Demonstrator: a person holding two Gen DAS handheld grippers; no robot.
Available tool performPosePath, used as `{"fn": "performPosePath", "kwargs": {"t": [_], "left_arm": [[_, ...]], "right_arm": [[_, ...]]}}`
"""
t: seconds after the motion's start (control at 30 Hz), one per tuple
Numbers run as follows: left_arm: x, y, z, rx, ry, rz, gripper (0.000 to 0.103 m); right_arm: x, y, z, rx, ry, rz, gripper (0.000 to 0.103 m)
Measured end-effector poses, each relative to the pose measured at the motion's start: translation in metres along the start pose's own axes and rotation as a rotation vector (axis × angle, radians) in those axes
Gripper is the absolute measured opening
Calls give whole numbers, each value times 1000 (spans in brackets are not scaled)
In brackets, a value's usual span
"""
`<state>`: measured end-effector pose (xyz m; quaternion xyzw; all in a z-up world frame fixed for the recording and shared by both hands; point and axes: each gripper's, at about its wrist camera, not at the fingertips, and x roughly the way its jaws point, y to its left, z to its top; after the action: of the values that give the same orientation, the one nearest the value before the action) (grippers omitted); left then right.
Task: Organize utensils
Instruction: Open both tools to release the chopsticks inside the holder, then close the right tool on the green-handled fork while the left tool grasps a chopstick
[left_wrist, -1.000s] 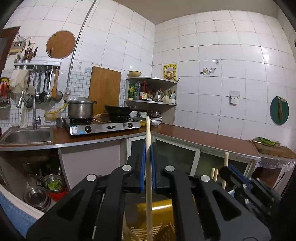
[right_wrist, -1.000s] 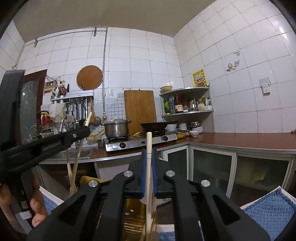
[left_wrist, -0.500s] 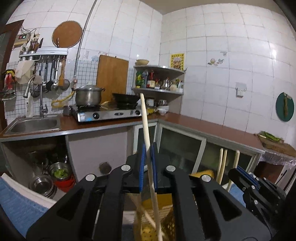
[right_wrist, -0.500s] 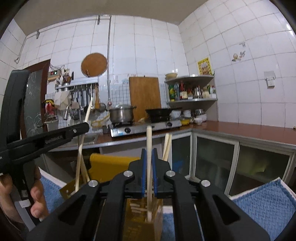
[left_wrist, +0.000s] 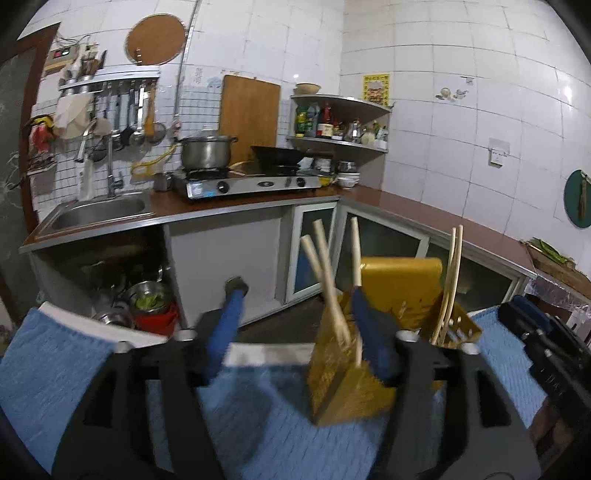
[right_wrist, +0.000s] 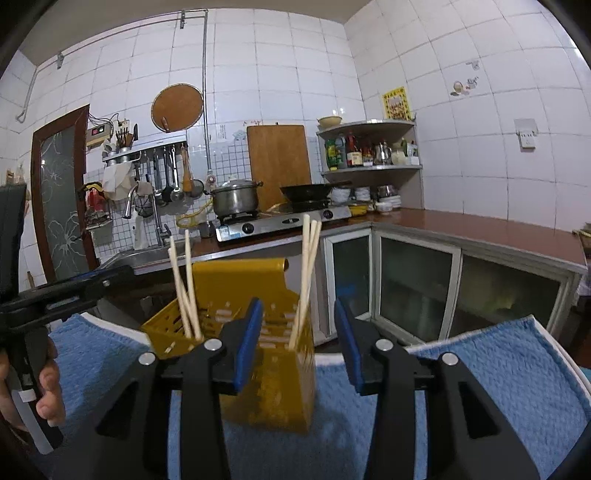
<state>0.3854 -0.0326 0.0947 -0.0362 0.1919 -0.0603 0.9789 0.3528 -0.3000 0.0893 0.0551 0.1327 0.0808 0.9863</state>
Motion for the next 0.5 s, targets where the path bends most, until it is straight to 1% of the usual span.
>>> {"fn": "performPosePath", "kwargs": {"t": [0.03,0.07,0.1,0.13,0.2,0.27,0.33,0.4,0.5], "left_arm": [[-5,3,-3,-4,6,4,74],[-11,7,-6,-12,16,7,77],[-16,10,-10,-19,27,7,78],[-23,14,-15,-22,42,10,78],[-33,19,-23,-19,60,19,82],[-45,23,-33,-14,78,34,89],[-56,28,-42,-21,96,38,93],[-63,33,-51,-27,120,37,94],[-69,38,-70,-28,185,44,94]], "right_arm": [[-7,0,-2,5,8,-1,42],[-13,1,-4,8,13,-5,43],[-19,1,-5,11,16,-6,44],[-25,2,-7,15,20,-6,49],[-37,5,-12,27,34,-1,53],[-47,10,-16,31,45,1,58],[-58,15,-24,33,60,-3,59],[-65,20,-32,38,81,-10,60],[-71,25,-46,64,124,-19,60]]}}
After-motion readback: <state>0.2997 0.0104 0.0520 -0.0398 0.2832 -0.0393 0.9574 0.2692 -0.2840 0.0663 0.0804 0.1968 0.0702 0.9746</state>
